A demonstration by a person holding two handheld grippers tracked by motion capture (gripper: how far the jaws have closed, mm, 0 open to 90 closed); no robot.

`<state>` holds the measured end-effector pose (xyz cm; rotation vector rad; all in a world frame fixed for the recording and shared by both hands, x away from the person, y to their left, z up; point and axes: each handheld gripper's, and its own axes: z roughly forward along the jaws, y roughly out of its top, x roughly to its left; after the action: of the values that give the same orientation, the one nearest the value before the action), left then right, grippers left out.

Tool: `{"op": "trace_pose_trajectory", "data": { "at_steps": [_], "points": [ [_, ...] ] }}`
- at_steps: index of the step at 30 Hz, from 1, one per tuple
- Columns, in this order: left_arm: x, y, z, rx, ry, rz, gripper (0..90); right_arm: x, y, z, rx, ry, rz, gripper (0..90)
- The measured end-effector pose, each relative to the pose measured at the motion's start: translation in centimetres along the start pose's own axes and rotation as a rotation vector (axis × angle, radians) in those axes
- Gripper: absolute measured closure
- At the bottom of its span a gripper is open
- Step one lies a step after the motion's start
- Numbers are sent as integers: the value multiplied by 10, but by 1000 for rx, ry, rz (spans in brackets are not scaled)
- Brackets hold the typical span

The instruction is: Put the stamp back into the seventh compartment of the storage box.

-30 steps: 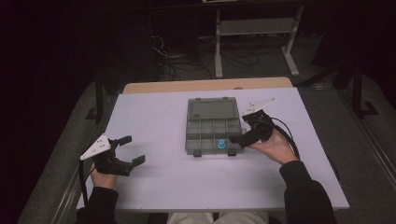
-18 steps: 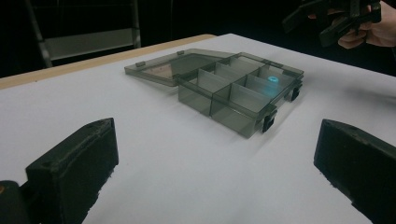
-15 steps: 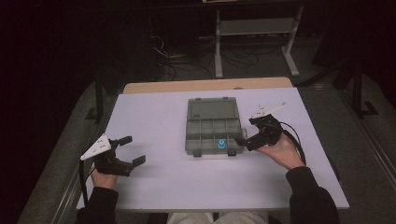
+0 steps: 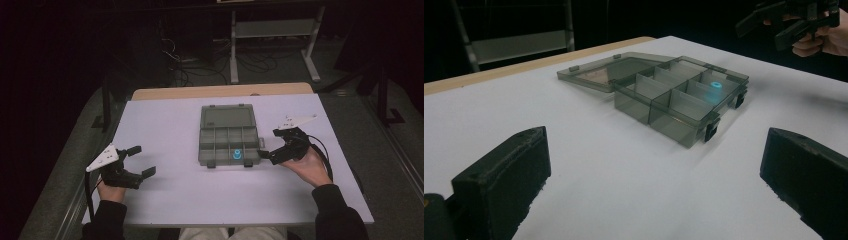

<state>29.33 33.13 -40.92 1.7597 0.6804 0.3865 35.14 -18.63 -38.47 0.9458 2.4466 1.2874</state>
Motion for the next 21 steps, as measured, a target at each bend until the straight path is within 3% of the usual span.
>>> {"op": "trace_pose_trajectory", "data": {
  "at_steps": [21],
  "points": [
    [-1,0,0,3,-2,3,0,-3,-21,-16,-50,-14,47,0]
  ]
}}
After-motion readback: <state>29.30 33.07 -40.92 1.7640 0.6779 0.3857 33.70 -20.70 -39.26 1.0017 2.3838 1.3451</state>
